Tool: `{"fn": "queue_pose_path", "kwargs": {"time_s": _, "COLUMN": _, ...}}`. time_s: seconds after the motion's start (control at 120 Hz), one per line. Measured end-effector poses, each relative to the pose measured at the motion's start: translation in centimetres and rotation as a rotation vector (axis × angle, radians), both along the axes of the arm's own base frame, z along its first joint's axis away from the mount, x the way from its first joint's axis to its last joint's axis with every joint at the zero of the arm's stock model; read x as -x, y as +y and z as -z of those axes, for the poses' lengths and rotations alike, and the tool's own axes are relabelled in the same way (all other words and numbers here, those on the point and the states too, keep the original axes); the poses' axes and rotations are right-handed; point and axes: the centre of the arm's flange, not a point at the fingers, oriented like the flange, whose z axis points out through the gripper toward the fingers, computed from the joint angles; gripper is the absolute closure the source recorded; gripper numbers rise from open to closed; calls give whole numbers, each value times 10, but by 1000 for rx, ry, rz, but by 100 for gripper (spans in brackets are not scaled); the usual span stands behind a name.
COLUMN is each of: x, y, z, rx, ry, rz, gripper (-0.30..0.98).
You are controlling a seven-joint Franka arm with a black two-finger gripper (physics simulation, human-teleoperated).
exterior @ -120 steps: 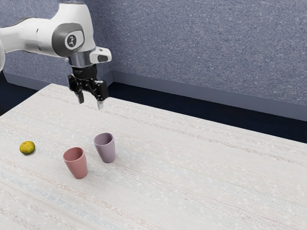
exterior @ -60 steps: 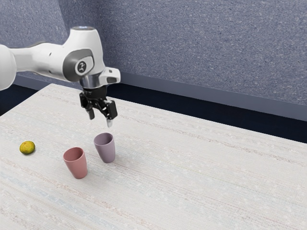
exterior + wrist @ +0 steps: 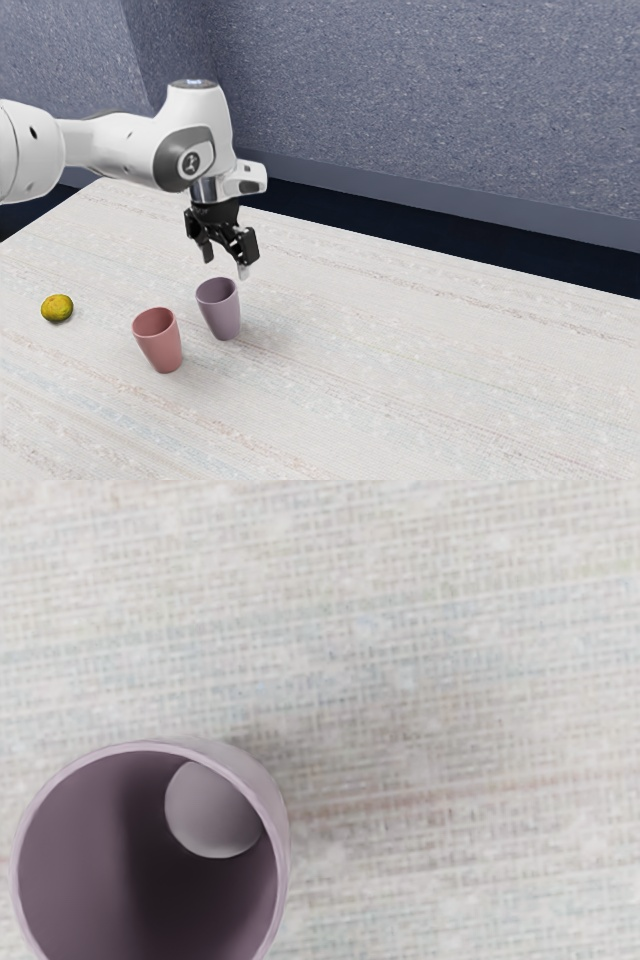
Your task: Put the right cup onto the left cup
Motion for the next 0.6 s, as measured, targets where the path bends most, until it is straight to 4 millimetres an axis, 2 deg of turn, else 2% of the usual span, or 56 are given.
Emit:
{"fn": "queue_pose_path", "kwargs": {"time_s": 0.3, "x": -6, "y": 1, "z": 22, "rx": -4, "ry": 6, "rz": 3, "gripper": 2}}
{"fn": "queue_pose_path", "kwargs": {"time_s": 0.458, "x": -1, "y": 0, "z": 22, "rx": -1, "ry": 1, "rz": 4, "gripper": 2}}
{"fn": "queue_pose_path", "kwargs": {"time_s": 0.6, "x": 4, "y": 1, "z": 33, "rx": -1, "ry": 9, "rz": 4, "gripper": 2}}
